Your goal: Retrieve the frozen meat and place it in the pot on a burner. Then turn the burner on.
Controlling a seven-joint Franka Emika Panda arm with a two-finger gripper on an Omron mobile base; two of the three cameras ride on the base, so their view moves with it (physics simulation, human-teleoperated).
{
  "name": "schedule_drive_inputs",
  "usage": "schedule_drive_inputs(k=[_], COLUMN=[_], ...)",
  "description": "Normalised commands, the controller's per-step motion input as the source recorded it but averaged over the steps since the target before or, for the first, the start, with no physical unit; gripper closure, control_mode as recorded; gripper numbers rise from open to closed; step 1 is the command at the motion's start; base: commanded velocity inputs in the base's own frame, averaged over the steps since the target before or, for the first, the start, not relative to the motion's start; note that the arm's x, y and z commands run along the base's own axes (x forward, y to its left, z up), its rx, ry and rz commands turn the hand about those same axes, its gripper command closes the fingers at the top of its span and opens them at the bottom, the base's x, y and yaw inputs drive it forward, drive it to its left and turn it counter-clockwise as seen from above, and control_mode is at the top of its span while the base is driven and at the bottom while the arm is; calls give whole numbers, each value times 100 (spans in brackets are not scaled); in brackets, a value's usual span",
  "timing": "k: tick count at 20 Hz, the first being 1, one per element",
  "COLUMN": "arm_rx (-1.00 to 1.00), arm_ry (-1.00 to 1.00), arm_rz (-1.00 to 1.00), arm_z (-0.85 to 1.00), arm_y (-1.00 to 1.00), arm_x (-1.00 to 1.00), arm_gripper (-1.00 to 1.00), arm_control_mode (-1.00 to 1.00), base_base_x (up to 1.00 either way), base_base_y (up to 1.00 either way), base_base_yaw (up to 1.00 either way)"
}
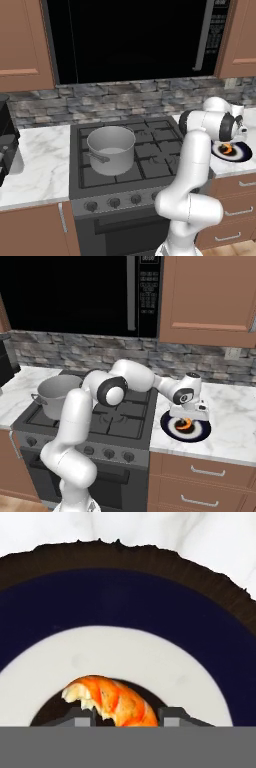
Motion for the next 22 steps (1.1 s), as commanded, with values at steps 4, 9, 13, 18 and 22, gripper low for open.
schedule_drive_inputs(k=[4, 9, 13, 18, 22], arm_rx=[1, 0, 0, 0, 0], arm_ry=[0, -6, -24, -31, -43], arm_rz=[0, 0, 0, 0, 1], arm_z=[-13, 8, 30, 27, 35], arm_y=[0, 0, 6, 26, 68], arm_x=[0, 0, -4, -24, -34], arm_gripper=[100, 100, 100, 100, 100], arm_control_mode=[-100, -100, -100, -100, -100], base_base_x=[0, 0, 0, 0, 0], base_base_y=[0, 0, 0, 0, 0], base_base_yaw=[0, 0, 0, 0, 0])
